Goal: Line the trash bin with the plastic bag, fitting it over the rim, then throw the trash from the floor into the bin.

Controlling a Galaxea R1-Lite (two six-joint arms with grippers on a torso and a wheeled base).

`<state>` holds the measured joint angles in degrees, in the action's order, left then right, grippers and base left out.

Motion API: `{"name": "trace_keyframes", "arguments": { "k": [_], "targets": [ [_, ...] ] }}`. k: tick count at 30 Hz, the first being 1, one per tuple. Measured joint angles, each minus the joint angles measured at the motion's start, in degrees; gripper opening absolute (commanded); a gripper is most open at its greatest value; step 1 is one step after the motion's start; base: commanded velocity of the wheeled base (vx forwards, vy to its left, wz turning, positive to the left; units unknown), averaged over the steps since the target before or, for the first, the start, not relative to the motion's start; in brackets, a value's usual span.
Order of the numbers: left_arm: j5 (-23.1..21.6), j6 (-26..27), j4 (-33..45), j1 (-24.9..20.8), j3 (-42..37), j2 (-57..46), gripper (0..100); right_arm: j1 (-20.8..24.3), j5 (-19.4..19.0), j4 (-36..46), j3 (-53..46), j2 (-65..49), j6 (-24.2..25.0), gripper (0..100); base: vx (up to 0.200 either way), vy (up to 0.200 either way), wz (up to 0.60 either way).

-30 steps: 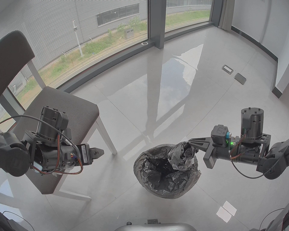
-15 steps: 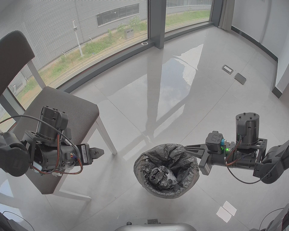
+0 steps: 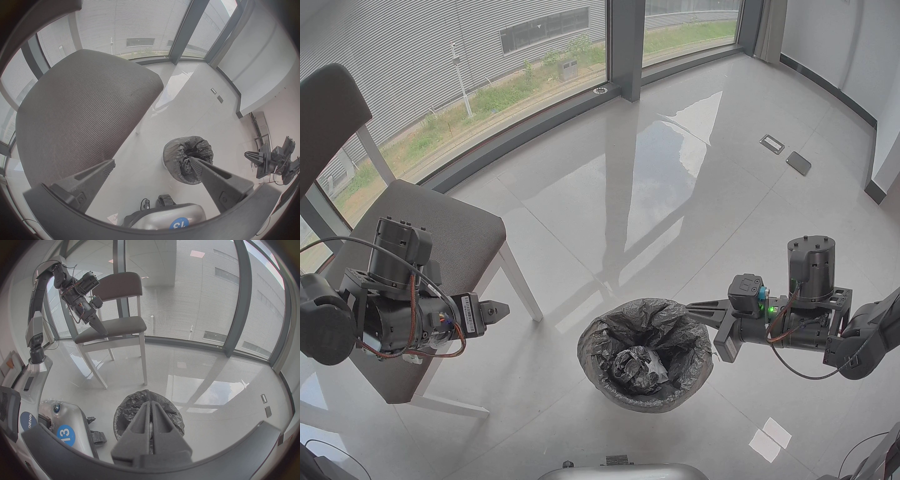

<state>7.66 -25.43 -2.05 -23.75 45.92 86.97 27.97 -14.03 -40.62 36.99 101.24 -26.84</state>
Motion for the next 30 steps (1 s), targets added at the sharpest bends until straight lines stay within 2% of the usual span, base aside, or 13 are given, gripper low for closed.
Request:
{"name": "trace_keyframes", "arguments": {
  "k": [8, 13, 15, 18, 22, 24, 30],
  "targets": [
    [-0.05, 0.11, -0.02, 1.23, -1.74, -2.27, 100, -1.97, 1.1, -0.07, -0.57, -0.17, 2.88, 100, 0.0, 0.0, 0.0],
    [-0.11, 1.95, -0.46, 4.71, -1.96, -3.69, 100, -4.71, 4.32, -0.49, -1.73, -0.55, 7.28, 100, 0.0, 0.0, 0.0],
    [-0.05, 3.57, -1.18, 6.69, -1.57, -4.36, 100, -6.94, 6.35, -0.73, -2.34, -1.05, 9.23, 100, 0.0, 0.0, 0.0],
    [0.13, 7.36, -1.62, 10.54, -0.65, -6.7, 100, -12.57, 10.23, -1.01, -3.74, -3.18, 12.07, 100, 0.0, 0.0, 0.0],
    [0.37, 11.14, 0.83, 14.58, 0.57, -12.03, 100, -19.54, 12.64, 0.57, -5.73, -8.72, 13.58, 100, 0.0, 0.0, 0.0],
    [0.44, 12.32, 5.33, 16.25, 1.67, -16.24, 100, -23.45, 13.46, 4.0, -6.84, -13.73, 14.12, 100, 0.0, 0.0, 0.0],
    [0.5, 13.09, 19.04, 18.52, 4.73, -26.55, 100, -29.53, 13.71, 17.74, -8.39, -27.98, 15.6, 100, 0.0, 0.0, 0.0]
  ]
}}
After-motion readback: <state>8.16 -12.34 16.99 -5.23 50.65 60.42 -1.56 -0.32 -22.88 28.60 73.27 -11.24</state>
